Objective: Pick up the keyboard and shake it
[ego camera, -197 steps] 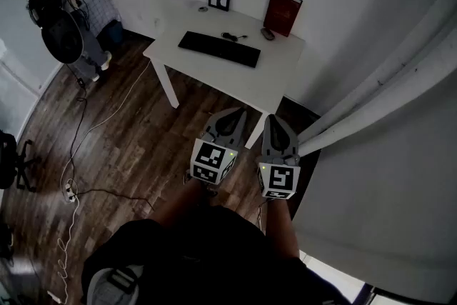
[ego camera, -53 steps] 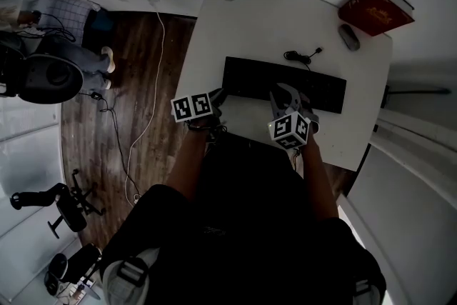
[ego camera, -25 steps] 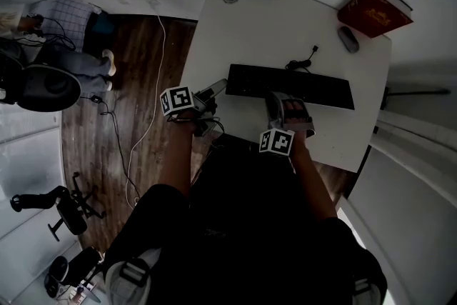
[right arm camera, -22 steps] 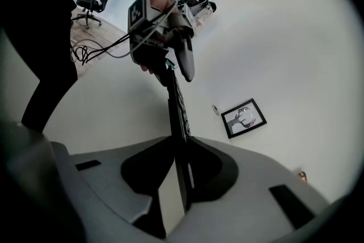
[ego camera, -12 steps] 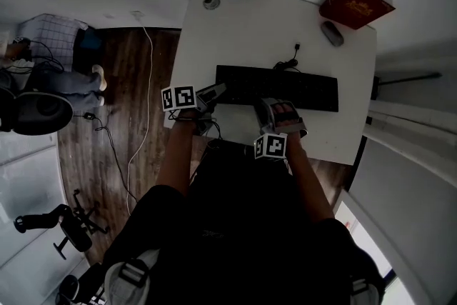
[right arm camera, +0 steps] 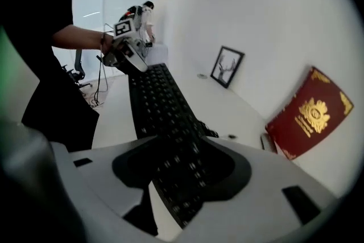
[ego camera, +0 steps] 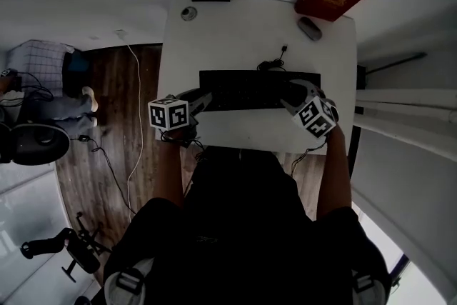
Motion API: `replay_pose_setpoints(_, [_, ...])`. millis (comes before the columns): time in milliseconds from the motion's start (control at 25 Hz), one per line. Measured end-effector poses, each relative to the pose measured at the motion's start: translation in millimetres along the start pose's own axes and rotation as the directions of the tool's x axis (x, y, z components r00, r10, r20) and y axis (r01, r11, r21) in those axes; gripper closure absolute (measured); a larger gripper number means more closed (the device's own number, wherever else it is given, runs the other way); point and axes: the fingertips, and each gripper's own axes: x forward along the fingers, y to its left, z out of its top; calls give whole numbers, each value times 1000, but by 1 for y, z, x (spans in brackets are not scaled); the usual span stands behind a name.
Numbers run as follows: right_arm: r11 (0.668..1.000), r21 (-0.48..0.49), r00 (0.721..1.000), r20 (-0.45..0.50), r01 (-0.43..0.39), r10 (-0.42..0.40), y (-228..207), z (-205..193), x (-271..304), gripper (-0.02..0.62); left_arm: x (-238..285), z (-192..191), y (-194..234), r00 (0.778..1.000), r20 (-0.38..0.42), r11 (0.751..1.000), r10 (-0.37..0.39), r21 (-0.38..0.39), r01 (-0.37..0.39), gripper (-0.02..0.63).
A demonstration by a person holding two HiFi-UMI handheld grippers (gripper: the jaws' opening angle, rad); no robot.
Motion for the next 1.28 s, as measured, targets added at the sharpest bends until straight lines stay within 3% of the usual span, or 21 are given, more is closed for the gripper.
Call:
replay_pose_setpoints(80, [998,-15,986,-152,-66,63,-31,-41,-11,377,0,-6,-2,999,-33,998,24,58,-22,472])
replay_pose_setpoints(200, [978,-96,929,-342,-187,144,-54,-85,-16,377,1,-11,-15,999,-30,998,-23,57,25,479])
replay_pose_setpoints(320, [952,-97,889,-396,-290,230,-62,-104,-10,367,3,-12,-27,998,-11,997,-66,44,67,479])
replay_pose_setpoints(400, [922,-46,847,-415,-383,331,-60,-112,-4,350,3,-13,-33,996,1,995,-87,57,86,480])
replay_pose_setpoints(520, [843,17,745,-459,-537,484,-48,-123,2,317,1,-19,-37,995,8,991,-97,91,96,485])
replay_pose_setpoints(720, [745,6,620,-550,-667,559,-41,-136,5,282,-2,-31,-46,994,6,975,-113,192,110,489])
replay_pose_setpoints(960, [604,64,451,-603,-795,658,-10,-141,8,284,-7,-37,-44,994,21,976,-107,194,101,486])
replay_pose_setpoints(1000, [574,63,420,-618,-816,665,-4,-142,6,291,-7,-37,-43,994,24,977,-108,190,101,485])
replay_pose_setpoints(1080, [518,51,370,-641,-854,672,4,-142,2,383,-5,-36,-41,995,25,978,-101,185,94,482])
replay_pose_setpoints(1160, [499,34,363,-644,-866,674,6,-138,0,395,-5,-36,-36,996,23,980,-84,185,79,482])
replay_pose_setpoints(1280, [534,4,421,-609,-846,672,-1,-128,-1,415,-8,-36,-27,999,13,979,-46,199,43,482])
